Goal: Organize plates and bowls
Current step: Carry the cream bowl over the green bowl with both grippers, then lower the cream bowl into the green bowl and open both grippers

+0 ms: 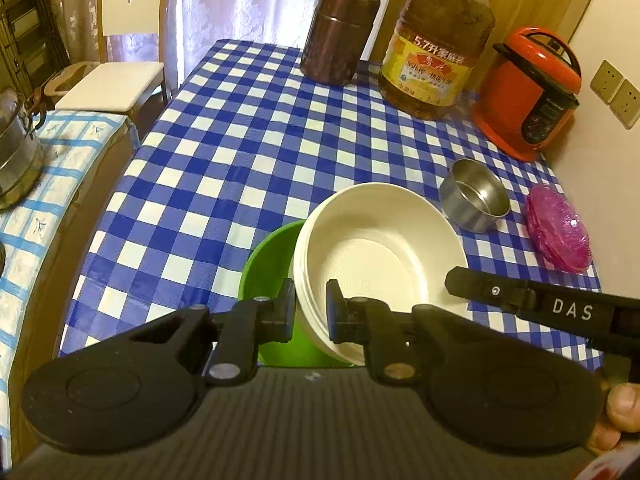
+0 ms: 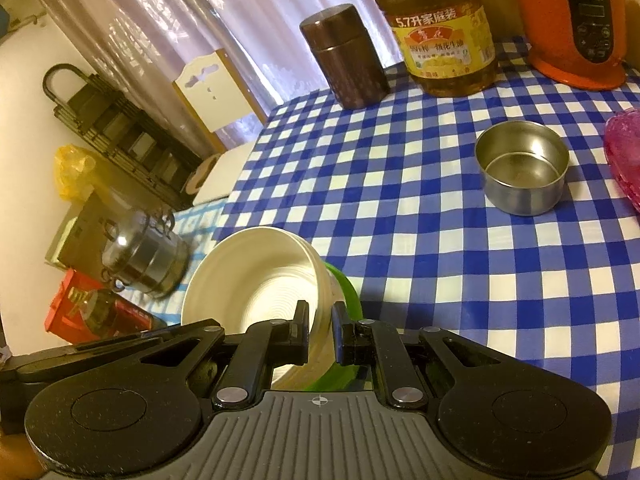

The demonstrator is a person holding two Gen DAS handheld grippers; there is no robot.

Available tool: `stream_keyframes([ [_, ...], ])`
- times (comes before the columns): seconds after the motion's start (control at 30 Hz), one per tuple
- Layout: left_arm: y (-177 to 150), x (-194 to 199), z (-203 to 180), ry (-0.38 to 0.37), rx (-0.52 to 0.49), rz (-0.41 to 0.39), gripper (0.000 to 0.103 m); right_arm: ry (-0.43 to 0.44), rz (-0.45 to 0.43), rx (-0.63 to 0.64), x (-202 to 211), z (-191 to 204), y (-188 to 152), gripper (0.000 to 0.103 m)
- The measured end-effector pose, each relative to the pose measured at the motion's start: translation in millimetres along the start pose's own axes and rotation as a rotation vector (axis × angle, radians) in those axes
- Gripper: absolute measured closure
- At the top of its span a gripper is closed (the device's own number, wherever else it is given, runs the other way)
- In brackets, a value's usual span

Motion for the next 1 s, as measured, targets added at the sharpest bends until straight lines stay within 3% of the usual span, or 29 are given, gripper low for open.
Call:
stream_keyframes([
  [0.43,-11.8,-26.9,10.1,0.050,-0.048,0.040,0.090,-0.042,0.081,0.050,-37.1,-4.9,-16.5,0.091],
  [1.0,-20.4,-37.1,6.5,0.097,-0.132,0.050,0.089,-0.078,0.117,0.149,-47.4,-2.5,-26.9,0.091],
])
Point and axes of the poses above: each gripper's, at about its wrist camera, not at the fingertips, and x roughly against the way its jaws point, z to its left, y to its top, the point moved 9 cm from there along -x, roughly the way its jaws point, and after that the axes turned 7 degrees about y, right-handed, at the moved point
